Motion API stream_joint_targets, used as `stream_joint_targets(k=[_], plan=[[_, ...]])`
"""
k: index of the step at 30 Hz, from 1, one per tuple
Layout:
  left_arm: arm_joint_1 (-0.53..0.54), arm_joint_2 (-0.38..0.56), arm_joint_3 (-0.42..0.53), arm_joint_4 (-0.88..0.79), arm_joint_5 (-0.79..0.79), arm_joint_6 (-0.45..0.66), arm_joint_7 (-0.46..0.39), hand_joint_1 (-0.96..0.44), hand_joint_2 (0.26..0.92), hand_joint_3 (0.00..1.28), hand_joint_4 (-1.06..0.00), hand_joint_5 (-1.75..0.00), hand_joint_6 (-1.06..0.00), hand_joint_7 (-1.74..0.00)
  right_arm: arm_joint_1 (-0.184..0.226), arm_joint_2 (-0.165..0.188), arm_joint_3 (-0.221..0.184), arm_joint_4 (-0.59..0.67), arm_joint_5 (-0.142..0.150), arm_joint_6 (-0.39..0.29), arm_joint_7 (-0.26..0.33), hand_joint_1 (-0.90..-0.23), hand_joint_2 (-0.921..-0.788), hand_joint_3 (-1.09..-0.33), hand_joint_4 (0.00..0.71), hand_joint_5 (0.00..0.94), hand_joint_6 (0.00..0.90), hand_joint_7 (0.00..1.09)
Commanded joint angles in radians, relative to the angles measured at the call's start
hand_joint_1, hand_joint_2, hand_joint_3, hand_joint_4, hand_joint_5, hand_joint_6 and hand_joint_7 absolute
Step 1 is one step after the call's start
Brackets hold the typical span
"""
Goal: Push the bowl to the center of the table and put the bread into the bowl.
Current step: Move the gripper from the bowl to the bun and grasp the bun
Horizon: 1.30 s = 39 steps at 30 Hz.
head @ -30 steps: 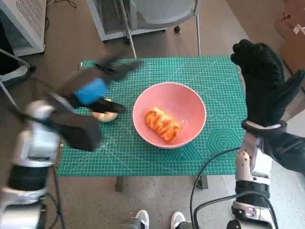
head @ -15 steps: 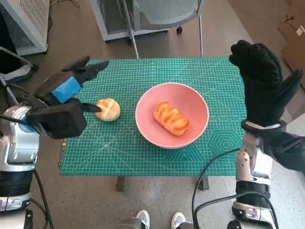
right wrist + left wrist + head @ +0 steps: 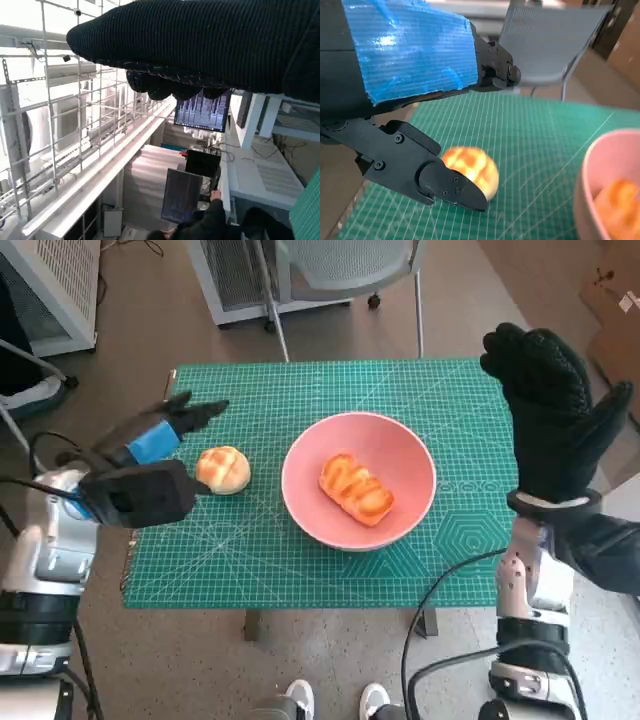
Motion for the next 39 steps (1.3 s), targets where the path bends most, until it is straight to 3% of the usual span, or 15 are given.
stream_joint_targets(k=[1,15,29,36,39], plan=[[-0.056,-0.016,-0.042,0.07,0.035,-0.018,0.011,-0.32,0.739,0.0,0.0,0.0,-0.24,-0.01,0.002,-0.006,0.0,0.009,0.01,0.018,0.011,-0.577,-0.921,-0.582,0.39,0.001,0.452,0.01],[-0.191,-0.102,-0.18,0.393,0.16,-0.068,0.129,-0.3,0.742,0.0,0.0,0.0,-0.23,0.0,0.003,-0.02,-0.01,0.012,0.018,0.017,0.022,-0.567,-0.921,-0.583,0.39,0.0,0.452,0.01],[-0.313,-0.208,-0.285,0.726,0.246,-0.089,0.288,-0.2,0.75,0.0,-0.07,-0.02,-0.3,-0.02,0.015,-0.021,-0.014,0.0,0.002,0.004,0.011,-0.559,-0.921,-0.583,0.393,0.001,0.453,0.01],[-0.336,-0.245,-0.33,0.817,0.277,-0.083,0.364,-0.04,0.816,0.02,-0.26,-0.03,-0.46,-0.05,0.019,-0.022,-0.015,-0.003,-0.001,-0.001,0.009,-0.559,-0.921,-0.582,0.393,0.001,0.455,0.01],[-0.34,-0.251,-0.353,0.847,0.298,-0.078,0.394,0.03,0.871,0.03,-0.43,-0.04,-0.6,-0.07,0.024,-0.019,-0.014,-0.011,-0.006,-0.002,0.004,-0.559,-0.921,-0.582,0.393,0.001,0.459,0.01]])
